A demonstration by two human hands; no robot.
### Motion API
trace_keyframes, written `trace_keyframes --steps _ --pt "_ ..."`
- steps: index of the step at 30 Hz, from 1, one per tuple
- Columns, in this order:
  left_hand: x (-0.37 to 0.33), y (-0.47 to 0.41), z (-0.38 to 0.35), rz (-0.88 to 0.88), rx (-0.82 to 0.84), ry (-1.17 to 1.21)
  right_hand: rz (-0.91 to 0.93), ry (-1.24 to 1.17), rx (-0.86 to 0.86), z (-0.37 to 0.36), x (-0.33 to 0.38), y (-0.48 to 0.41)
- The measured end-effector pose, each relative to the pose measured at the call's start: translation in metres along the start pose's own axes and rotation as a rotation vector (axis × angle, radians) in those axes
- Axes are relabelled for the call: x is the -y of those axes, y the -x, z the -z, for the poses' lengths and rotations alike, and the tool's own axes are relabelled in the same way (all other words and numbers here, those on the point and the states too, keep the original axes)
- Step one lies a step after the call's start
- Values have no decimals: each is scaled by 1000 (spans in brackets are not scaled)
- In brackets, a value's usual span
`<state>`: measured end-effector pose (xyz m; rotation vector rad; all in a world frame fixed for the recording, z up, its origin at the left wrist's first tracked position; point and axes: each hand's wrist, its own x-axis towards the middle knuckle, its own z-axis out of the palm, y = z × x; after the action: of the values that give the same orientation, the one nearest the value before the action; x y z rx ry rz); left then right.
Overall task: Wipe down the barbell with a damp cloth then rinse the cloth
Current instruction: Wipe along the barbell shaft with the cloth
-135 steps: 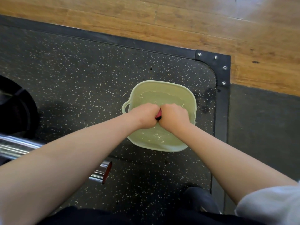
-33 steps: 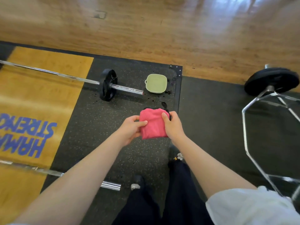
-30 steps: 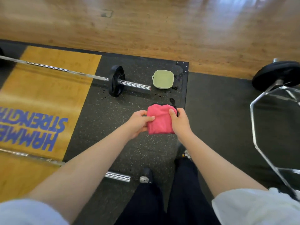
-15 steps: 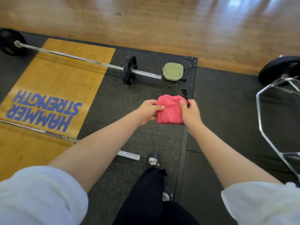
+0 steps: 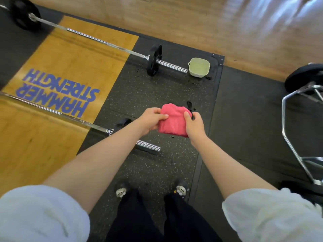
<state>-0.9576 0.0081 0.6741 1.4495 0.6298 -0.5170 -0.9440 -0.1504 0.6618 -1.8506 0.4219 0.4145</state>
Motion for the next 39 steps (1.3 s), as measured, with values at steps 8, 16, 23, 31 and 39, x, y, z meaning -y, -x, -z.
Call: trace_keyframes --steps 8,16,23,31,39 --pt "34 33 167 12 -78 -22 -33 -35 46 -164 14 57" --pt "37 50 305 3 -164 -64 -13 -72 122 -296 45 88" --pt "32 35 388 26 -192 -17 -8 -31 174 -380 70 73" --pt "-9 -12 487 65 -156 -11 -57 7 175 -480 113 31" --pt "-35 -35 608 98 -204 42 -78 60 264 -592 174 13"
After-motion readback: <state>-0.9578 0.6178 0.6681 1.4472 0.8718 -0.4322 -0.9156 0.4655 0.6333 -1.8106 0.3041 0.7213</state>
